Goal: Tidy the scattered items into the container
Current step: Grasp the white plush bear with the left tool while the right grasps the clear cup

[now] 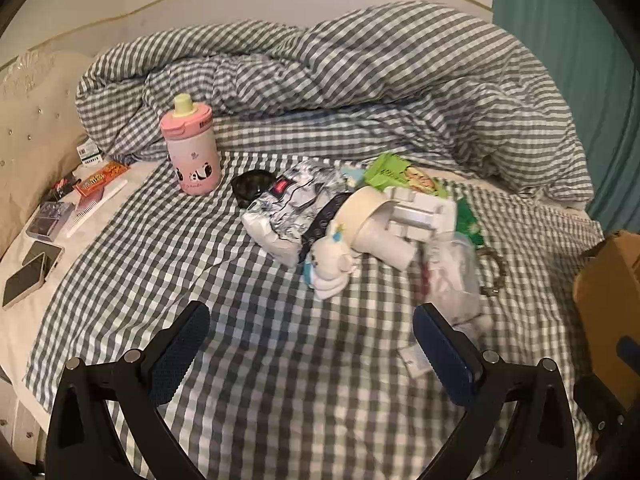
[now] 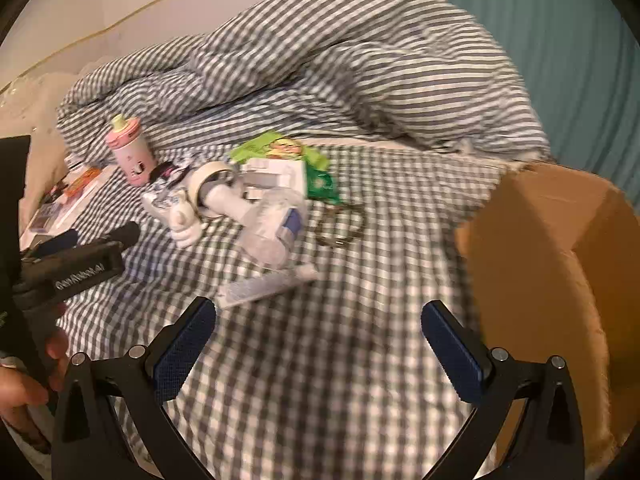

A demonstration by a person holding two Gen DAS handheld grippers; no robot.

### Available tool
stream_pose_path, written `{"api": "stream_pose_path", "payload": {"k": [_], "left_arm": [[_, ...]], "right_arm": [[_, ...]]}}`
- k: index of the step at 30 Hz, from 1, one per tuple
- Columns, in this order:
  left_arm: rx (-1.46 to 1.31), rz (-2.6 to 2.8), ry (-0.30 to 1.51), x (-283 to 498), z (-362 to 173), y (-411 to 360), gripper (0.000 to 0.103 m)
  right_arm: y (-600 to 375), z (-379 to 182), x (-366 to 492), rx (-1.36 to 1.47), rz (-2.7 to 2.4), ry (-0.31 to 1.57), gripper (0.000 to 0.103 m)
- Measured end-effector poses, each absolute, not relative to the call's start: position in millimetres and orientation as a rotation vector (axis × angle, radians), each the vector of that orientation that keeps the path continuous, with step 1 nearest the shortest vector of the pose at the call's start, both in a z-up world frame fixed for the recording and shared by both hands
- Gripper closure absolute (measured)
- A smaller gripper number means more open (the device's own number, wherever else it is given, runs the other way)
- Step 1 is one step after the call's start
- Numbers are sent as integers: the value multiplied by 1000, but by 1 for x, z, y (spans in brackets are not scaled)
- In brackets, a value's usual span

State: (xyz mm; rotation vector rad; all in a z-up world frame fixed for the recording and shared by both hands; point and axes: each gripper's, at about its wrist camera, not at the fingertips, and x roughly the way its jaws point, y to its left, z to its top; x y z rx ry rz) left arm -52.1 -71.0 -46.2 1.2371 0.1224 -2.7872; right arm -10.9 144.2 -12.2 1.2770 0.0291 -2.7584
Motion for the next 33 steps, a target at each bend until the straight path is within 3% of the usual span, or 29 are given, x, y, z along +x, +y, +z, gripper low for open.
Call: {"api": "stream_pose_path", "payload": {"k": [7, 16, 18, 23, 33], "left_arm": [[1292, -2706, 170, -74, -74, -88, 0], [1318, -2646, 183, -87, -102, -109, 0], [1314, -2630, 196, -90, -106, -114, 0], [1328, -2619, 190, -96, -116, -112, 0], [1350, -2691, 161, -117, -135, -78, 0]], "right_arm": [[106, -48, -70, 1336, -2685, 75, 0], [87, -96, -121, 1449, -2658, 4, 3], [86, -104, -128, 1467, -2641, -19, 9], [85, -127, -145, 1572, -2617, 20, 40], [120, -73, -96, 1338, -2688, -5, 44]]}}
